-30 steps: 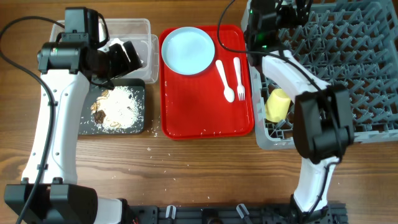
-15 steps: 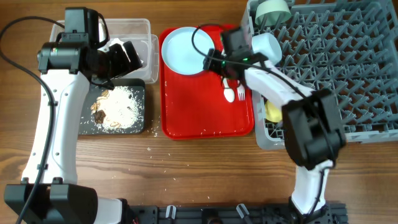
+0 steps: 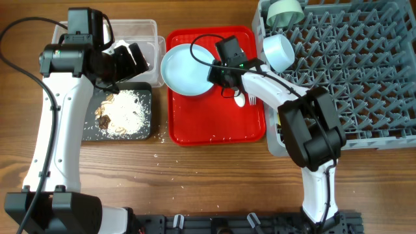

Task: Sort waste into correct bins and load items into the dishwasher rack
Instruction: 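Lift the light-blue plate and stand it in the rack, then grasp the white spoon on the red tray with the right gripper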

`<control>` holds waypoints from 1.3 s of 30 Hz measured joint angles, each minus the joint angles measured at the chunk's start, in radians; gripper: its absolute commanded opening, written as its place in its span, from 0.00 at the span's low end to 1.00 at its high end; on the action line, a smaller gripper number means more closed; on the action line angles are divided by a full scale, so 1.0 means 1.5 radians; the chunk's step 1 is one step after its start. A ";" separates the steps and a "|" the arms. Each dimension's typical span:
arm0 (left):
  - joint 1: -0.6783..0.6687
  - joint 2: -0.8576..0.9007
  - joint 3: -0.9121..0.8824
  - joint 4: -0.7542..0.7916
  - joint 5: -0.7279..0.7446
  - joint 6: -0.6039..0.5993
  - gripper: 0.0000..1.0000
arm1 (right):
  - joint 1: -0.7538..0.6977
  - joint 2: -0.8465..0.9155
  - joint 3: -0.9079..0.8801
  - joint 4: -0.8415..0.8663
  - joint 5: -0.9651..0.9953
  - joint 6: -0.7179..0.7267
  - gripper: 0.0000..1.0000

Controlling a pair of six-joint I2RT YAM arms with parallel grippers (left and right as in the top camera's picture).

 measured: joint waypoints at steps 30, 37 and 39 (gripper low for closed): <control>0.000 0.000 0.000 0.000 0.000 0.000 1.00 | -0.195 -0.190 0.021 -0.113 0.789 -0.699 1.00; 0.000 0.000 0.000 0.001 0.000 0.000 1.00 | -0.093 -0.463 0.022 -0.132 0.137 -0.488 0.93; 0.000 0.000 0.000 0.000 0.000 0.000 1.00 | -0.078 -0.451 0.024 -0.126 -0.008 -0.418 0.86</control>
